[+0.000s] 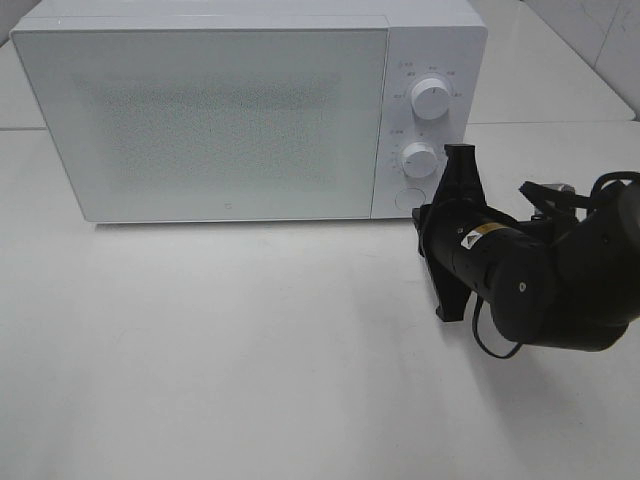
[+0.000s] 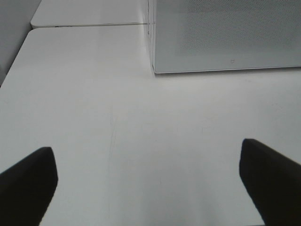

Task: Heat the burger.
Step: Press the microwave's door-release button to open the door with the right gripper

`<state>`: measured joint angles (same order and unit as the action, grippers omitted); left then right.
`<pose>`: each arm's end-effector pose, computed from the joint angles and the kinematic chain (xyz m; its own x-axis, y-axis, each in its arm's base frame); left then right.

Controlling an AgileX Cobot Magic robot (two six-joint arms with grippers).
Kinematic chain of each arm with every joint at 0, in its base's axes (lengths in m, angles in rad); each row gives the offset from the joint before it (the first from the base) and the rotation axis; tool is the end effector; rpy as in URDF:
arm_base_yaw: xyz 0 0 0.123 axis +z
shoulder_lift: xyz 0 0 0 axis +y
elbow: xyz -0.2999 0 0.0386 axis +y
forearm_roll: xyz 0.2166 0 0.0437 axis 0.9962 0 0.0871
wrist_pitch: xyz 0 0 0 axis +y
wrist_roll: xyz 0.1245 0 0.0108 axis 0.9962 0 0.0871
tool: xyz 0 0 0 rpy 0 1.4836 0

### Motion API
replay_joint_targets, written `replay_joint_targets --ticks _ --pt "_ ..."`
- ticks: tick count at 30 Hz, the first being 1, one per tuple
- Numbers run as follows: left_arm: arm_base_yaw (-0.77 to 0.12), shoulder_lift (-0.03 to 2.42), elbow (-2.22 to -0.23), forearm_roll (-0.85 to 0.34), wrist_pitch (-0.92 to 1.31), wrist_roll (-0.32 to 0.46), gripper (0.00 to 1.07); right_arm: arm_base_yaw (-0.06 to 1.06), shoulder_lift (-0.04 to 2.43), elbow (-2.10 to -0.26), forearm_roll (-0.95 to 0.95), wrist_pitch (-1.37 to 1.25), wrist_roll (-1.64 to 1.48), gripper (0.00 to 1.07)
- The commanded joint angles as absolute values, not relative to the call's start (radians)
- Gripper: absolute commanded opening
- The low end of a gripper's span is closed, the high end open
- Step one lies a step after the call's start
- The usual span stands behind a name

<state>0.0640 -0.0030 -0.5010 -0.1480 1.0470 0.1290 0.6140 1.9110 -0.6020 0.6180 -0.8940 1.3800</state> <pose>-0.0189 -0.0172 0.2495 -0.4316 0.0265 -0.9017 0.0749 0.9972 -0.0065 0.3072 0.1475 0.1484 -0.0968 0.9950 0.0225 0.3716 0.0151 0.9283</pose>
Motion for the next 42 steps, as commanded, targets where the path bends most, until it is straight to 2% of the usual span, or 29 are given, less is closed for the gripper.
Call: replay_joint_targets --ticks 1,24,42 --pt "0.057 -0.026 -0.497 -0.152 1.039 0.121 1.03 0.578 1.934 -0.653 0.573 -0.871 1.356 0.0" --pt "0.057 -0.026 -0.497 -0.152 1.039 0.121 1.03 0.529 2.087 -0.831 0.585 -0.831 1.337 0.01" --pt "0.057 -0.026 -0.497 -0.152 1.039 0.121 1.03 0.498 2.111 -0.875 0.585 -0.835 1.318 0.01"
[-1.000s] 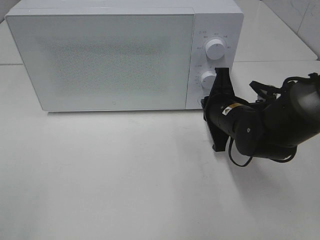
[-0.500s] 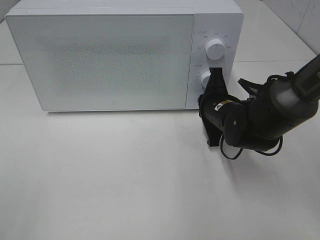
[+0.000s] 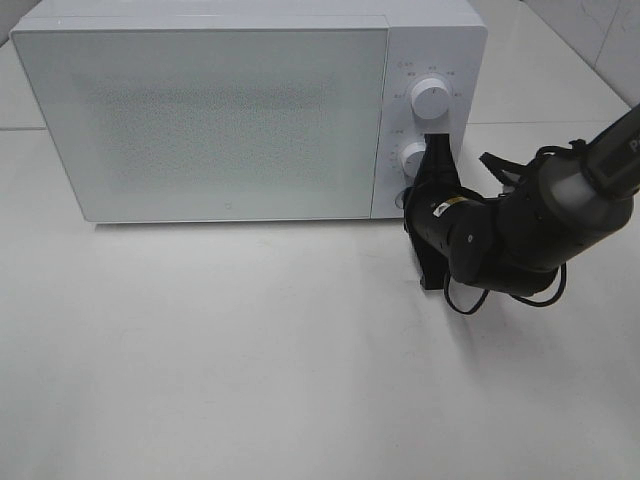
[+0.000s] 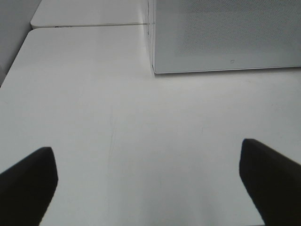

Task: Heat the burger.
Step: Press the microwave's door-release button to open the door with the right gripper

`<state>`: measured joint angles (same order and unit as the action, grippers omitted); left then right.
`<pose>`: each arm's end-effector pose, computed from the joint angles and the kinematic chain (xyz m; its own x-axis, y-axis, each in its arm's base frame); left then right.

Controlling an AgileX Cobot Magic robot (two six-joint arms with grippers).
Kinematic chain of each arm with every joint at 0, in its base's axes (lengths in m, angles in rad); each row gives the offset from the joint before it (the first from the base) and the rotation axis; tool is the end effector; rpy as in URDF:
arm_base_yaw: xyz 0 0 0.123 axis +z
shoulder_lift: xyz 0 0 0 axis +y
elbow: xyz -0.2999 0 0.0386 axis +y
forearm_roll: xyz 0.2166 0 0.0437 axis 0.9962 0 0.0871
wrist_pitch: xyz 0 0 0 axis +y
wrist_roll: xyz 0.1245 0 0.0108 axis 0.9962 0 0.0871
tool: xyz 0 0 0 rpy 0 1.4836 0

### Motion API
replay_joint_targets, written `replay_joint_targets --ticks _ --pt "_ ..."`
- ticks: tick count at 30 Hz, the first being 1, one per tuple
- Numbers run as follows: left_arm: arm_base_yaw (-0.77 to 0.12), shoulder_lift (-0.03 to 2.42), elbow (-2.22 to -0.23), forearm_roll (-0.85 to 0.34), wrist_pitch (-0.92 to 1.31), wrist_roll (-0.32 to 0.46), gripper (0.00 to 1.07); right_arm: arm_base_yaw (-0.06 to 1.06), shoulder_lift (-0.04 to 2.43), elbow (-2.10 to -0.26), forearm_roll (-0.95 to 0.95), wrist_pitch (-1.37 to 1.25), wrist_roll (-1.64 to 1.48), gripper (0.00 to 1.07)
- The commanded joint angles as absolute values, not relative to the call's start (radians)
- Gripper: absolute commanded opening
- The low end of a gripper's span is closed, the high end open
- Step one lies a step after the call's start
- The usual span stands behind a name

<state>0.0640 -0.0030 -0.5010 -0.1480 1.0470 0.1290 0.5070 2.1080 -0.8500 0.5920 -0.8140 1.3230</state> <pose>-0.0189 -0.0172 0.2495 -0.4316 0.0265 -0.9017 0.0749 0.9972 -0.0065 0.3723 0.1488 0.1185 -0.0525 0.9986 -0.0080 0.3965 0.0282 0.9176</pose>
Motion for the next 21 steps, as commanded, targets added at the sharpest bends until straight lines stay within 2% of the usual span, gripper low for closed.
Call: replay_joint_targets --ticks 1,21 --pt "0.057 -0.026 -0.497 -0.152 1.039 0.121 1.03 0.5 2.114 -0.888 0.586 -0.855 1.313 0.01" --pt "0.057 -0.026 -0.497 -0.152 1.039 0.122 1.03 0.5 2.164 -1.001 0.627 -1.001 1.26 0.01"
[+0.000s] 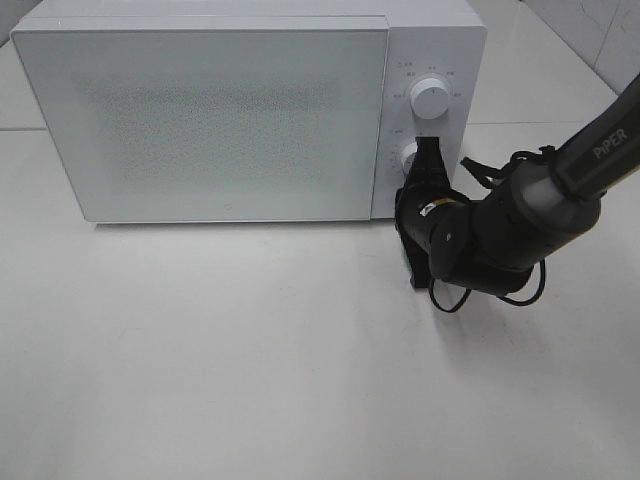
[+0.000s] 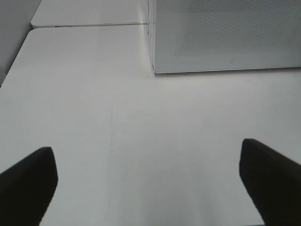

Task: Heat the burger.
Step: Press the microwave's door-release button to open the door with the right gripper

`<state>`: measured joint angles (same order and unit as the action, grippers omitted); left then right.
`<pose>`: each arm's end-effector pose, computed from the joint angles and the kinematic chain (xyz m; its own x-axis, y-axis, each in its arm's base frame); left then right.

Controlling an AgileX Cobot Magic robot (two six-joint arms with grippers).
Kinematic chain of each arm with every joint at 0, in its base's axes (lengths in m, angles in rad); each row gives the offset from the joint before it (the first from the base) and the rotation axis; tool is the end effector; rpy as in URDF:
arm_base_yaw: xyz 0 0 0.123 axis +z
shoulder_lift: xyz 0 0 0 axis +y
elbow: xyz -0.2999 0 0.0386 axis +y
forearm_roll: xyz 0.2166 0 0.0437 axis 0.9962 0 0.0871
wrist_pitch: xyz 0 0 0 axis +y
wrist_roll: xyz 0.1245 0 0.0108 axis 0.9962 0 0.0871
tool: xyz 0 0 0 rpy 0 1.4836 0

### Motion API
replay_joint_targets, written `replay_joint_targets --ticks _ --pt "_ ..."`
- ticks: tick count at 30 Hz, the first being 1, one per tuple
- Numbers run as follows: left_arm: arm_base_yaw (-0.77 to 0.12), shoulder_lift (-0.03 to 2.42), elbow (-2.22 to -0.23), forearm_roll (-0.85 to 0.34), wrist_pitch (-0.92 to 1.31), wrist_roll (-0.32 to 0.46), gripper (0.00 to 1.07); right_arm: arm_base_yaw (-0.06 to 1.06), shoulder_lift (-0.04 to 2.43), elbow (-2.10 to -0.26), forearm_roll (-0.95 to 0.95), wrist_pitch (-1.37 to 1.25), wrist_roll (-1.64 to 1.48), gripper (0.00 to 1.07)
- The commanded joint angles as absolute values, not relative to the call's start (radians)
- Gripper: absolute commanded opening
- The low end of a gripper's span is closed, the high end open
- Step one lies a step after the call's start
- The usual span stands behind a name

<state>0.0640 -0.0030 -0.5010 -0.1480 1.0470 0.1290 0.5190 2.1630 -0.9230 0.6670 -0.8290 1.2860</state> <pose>-0.0189 -0.0172 0.2495 -0.4316 0.0265 -0.9017 0.0749 0.9972 -0.0065 0.3856 0.1547 0.1118 -0.0065 0.9999 -0.0088 0.3823 0.0106 0.9240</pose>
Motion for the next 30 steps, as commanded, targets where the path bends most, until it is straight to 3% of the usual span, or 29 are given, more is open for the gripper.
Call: replay_joint_targets --ticks 1,30 --pt "0.057 -0.026 -0.497 -0.152 1.039 0.122 1.03 0.5 2.167 -1.009 0.626 -1.007 1.257 0.01" --pt "0.057 -0.026 -0.497 -0.152 1.039 0.122 1.03 0.55 2.106 -0.893 0.658 -0.878 1.284 0.02"
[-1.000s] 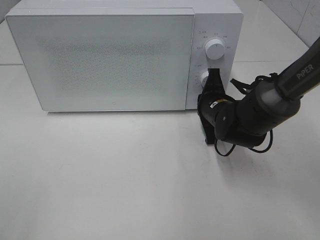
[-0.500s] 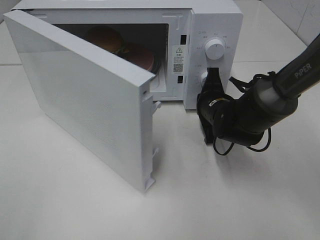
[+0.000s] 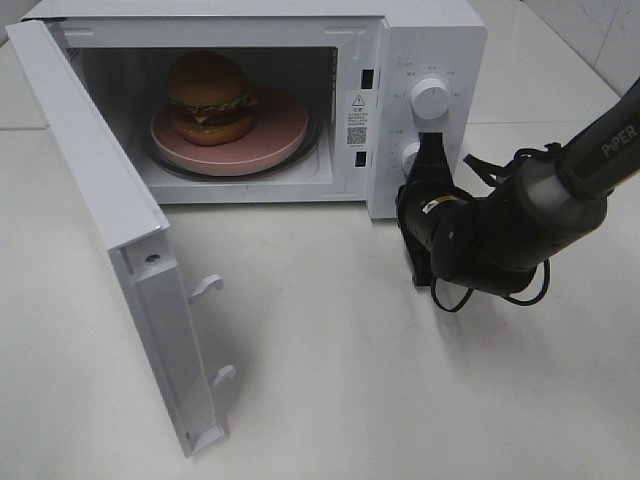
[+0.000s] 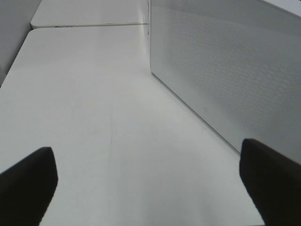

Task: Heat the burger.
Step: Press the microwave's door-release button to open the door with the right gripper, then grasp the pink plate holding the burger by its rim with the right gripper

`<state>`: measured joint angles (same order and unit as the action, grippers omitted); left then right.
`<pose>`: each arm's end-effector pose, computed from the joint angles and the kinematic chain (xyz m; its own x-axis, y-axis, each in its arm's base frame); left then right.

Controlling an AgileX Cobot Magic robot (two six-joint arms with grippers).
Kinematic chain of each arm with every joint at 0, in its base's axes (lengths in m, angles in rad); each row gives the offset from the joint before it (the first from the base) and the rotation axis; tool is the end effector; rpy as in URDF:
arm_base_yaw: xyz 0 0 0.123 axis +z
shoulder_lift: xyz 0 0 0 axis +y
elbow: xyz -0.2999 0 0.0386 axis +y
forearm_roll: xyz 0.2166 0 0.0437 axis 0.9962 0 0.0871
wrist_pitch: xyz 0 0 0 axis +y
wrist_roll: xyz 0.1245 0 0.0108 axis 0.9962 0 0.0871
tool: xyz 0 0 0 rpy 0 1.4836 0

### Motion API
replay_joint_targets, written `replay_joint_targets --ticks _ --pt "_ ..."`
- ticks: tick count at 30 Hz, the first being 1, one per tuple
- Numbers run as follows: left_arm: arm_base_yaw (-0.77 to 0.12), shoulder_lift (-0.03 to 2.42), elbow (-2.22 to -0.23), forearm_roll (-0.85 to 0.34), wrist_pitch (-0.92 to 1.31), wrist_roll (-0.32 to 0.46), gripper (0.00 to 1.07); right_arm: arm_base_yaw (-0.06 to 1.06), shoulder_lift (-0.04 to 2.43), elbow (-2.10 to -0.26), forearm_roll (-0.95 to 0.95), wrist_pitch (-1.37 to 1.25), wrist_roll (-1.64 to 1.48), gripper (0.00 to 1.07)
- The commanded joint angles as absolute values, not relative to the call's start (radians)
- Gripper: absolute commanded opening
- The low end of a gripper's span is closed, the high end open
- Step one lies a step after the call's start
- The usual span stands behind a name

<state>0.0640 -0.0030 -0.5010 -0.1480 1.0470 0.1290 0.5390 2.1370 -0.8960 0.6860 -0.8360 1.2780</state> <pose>-0.0189 -0.0172 0.2495 -0.4316 0.0265 -0.9017 0.0749 0.9972 -0.0065 0.3772 0.1572 0.1170 -0.0103 0.9999 -0.0108 0.3803 0.0139 0.9247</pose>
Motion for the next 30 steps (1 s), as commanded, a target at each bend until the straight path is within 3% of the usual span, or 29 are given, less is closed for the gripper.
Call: replay_joint_targets --ticks 1,20,30 --pt "0.057 -0.026 -0.497 -0.152 1.039 0.122 1.03 0.553 2.096 -0.88 0.662 -0.878 1.283 0.02" --pt "0.057 -0.026 -0.497 -0.152 1.039 0.122 1.03 0.559 1.952 -0.72 0.713 -0.701 1.116 0.02" --pt "0.057 -0.026 -0.497 -0.152 1.039 0.122 1.03 0.559 1.786 -0.687 0.713 -0.441 0.756 0.03"
